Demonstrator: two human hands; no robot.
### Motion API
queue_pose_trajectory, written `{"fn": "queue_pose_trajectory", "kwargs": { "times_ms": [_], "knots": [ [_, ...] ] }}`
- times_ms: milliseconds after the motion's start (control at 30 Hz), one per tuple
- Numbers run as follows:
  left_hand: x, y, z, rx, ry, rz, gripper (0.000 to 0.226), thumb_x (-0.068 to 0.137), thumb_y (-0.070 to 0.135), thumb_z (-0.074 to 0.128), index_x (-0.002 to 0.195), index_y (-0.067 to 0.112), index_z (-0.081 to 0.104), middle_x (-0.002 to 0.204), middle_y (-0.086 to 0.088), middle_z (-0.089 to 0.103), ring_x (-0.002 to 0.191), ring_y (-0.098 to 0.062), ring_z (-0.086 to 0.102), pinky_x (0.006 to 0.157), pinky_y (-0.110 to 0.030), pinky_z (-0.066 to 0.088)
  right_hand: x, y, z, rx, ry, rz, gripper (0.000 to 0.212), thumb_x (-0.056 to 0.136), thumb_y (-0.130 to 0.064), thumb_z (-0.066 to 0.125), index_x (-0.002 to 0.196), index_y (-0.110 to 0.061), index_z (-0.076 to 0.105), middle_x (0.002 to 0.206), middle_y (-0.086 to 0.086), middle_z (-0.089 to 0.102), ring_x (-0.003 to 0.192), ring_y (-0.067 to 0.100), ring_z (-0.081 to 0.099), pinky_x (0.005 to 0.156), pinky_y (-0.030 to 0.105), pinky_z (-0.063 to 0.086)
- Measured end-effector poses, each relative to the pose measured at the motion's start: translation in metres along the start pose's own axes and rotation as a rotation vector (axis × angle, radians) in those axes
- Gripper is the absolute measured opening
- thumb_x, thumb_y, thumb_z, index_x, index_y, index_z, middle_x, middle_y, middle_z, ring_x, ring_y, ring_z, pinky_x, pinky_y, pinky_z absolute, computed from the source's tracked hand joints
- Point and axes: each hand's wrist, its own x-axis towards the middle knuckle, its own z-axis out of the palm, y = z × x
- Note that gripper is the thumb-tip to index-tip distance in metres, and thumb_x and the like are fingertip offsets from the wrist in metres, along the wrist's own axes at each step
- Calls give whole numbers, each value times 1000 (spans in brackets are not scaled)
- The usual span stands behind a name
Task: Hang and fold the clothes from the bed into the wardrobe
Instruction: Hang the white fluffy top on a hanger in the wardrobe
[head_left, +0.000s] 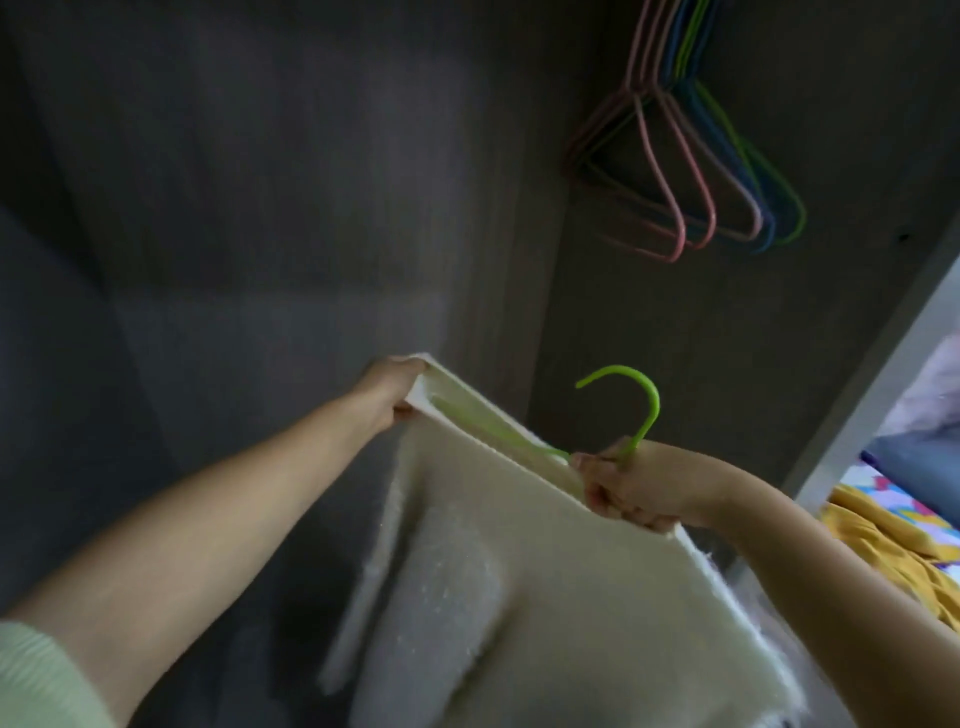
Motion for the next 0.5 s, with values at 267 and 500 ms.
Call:
{"fn": "queue_pose_trajectory", "kwargs": {
  "times_ms": [267, 500],
  "knots": [
    [-60, 10, 10, 358, -236, 220, 16, 90, 10, 51, 83, 11, 65, 70, -6, 54, 53, -14, 56, 36, -19, 46, -16, -19, -16, 331, 97, -35, 40, 103, -31, 37, 68, -15, 47, 39, -11, 31, 30, 3, 23, 31, 11, 17],
    [-103, -14, -4, 221, -280, 201, 20, 94, -1, 39, 79, 9, 48, 63, -12, 47, 36, -9, 43, 37, -19, 44, -13, -61, 13, 399, -101, 15, 29, 100, -7, 37, 73, -8, 48, 41, -8, 24, 30, 1, 19, 29, 12, 14]
  ]
}}
